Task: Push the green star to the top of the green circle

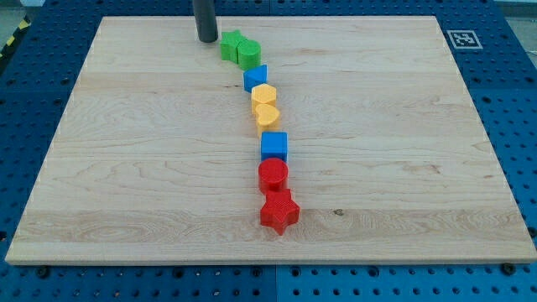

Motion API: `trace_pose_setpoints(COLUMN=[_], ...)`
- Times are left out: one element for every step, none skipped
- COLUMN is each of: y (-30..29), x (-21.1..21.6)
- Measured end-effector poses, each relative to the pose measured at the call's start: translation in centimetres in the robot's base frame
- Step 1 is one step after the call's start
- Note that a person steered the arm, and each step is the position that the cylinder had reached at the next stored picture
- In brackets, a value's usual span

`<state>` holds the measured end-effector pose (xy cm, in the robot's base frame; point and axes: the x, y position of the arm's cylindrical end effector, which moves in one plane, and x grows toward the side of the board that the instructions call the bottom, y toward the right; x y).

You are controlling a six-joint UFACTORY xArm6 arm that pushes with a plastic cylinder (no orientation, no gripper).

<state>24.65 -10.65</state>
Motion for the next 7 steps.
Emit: trace_pose_setpoints(y=[-0.2,-0.1,1.5,3.9,5.0,4.5,2.9], x=[0.3,1.2,1.2,1.2,1.2,1.1,-1.1])
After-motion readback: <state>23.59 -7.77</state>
